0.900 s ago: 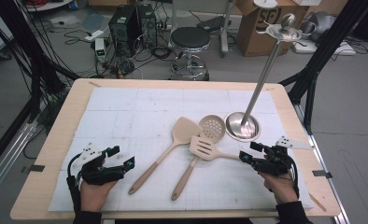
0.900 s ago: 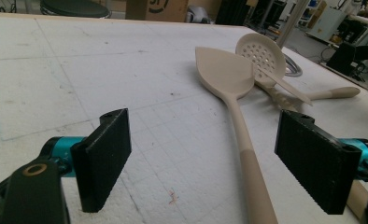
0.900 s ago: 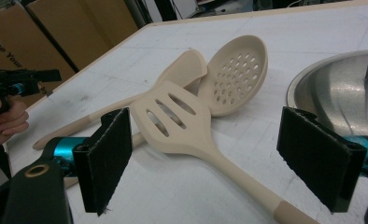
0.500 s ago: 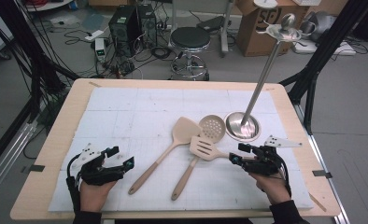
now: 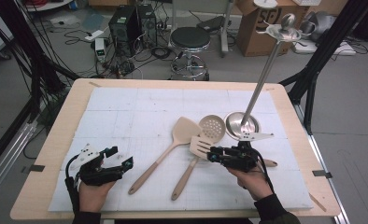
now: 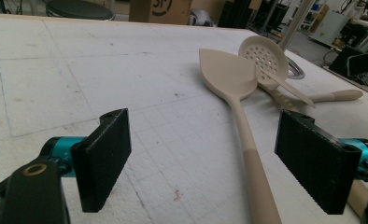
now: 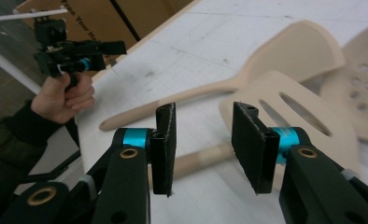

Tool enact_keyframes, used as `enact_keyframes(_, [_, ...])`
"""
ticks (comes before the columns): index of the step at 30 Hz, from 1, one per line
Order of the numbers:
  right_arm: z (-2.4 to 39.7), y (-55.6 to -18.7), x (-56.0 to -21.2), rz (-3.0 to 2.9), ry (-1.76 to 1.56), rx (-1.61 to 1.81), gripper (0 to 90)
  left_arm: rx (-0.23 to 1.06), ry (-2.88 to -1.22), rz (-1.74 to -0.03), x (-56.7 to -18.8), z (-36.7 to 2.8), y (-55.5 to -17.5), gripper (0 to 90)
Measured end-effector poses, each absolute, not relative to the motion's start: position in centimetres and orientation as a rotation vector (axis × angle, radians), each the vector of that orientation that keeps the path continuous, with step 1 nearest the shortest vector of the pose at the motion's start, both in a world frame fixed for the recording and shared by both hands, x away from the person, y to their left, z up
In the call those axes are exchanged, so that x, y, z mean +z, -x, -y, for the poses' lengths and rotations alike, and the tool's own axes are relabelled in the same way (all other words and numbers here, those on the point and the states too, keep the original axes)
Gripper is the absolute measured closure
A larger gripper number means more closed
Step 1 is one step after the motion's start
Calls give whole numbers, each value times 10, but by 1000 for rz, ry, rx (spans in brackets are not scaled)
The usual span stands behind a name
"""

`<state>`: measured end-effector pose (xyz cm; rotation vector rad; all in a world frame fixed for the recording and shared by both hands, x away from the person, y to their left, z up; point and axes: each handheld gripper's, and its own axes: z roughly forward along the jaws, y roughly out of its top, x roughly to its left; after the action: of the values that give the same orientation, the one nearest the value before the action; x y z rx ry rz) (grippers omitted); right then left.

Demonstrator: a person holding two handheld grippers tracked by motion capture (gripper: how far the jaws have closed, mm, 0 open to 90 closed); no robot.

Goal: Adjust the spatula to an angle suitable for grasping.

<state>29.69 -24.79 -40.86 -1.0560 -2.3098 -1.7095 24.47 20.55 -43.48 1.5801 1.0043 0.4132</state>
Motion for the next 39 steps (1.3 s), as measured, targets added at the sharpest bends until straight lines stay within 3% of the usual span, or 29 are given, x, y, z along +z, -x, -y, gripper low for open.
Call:
enact_keyframes(17, [174,-304,-401,2317,835,-1559,894,405,-1588,-983,-433,-203,-244,191])
enact_keyframes(25, [98,-313,-412,2368,713,-1298,895,398,-1584,-984,-433,-203,-243,192])
enact_keyframes(39, [49,-301,-451,2429,643,-969,896,404,-1566,-986,-432,-207,-244,193])
